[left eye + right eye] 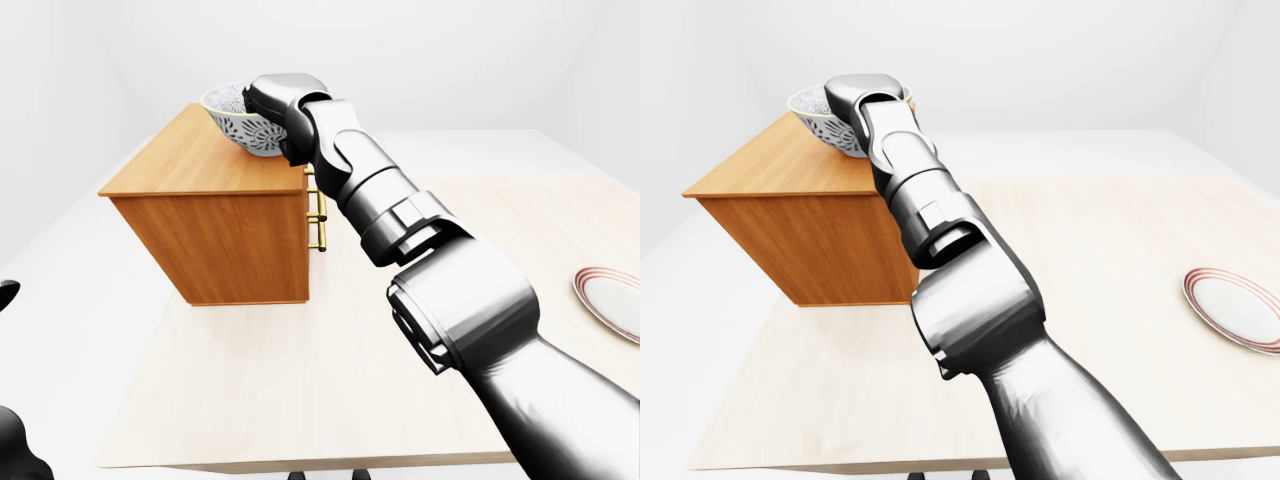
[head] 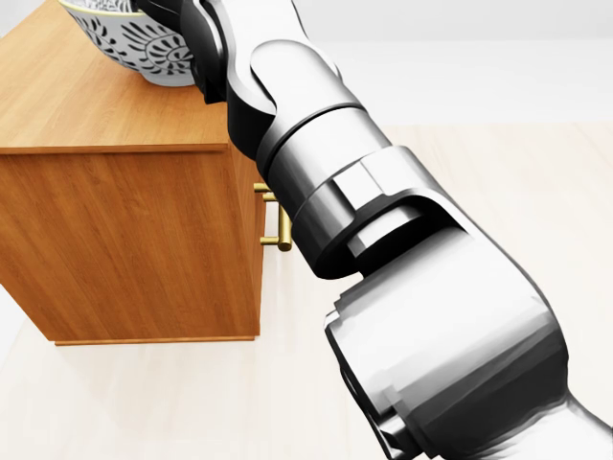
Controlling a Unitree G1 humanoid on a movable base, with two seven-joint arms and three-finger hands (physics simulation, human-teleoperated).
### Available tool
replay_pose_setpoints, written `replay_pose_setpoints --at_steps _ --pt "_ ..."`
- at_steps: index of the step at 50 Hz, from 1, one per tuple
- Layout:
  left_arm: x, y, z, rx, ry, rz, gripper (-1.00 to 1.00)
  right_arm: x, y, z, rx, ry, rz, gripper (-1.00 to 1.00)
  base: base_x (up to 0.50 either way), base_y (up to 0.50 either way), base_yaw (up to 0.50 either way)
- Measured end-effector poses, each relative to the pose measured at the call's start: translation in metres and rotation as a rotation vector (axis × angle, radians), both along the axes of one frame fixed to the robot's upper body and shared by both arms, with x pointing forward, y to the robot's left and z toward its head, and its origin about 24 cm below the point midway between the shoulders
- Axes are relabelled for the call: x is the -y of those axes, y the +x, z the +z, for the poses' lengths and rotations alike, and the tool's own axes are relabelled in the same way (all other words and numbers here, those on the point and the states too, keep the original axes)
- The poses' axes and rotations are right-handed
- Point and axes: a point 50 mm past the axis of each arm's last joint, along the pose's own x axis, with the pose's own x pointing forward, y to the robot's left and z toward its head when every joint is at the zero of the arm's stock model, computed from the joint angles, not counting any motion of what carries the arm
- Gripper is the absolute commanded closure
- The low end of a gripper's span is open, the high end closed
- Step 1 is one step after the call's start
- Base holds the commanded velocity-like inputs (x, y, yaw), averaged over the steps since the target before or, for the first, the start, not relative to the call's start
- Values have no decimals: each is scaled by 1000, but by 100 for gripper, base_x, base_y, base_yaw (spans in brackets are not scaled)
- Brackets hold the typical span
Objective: Put the bowl on top of the cabinet.
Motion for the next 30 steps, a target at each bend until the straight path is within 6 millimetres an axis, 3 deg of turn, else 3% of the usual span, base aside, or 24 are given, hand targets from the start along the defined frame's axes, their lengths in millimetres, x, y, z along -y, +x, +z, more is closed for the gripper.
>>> replay_pose_setpoints --at_steps 2,3,19,30 --pt "0 0 0 -1 0 0 -100 0 0 1 2 3 0 -20 0 0 0" --pt "0 0 0 -1 -1 0 -100 0 0 2 8 6 1 -100 0 0 0" --pt "1 0 0 2 0 -2 -100 -7 -6 17 60 57 28 -100 0 0 0" --pt "2 0 -1 -1 1 -7 -100 -28 -25 47 107 111 108 -100 0 0 0"
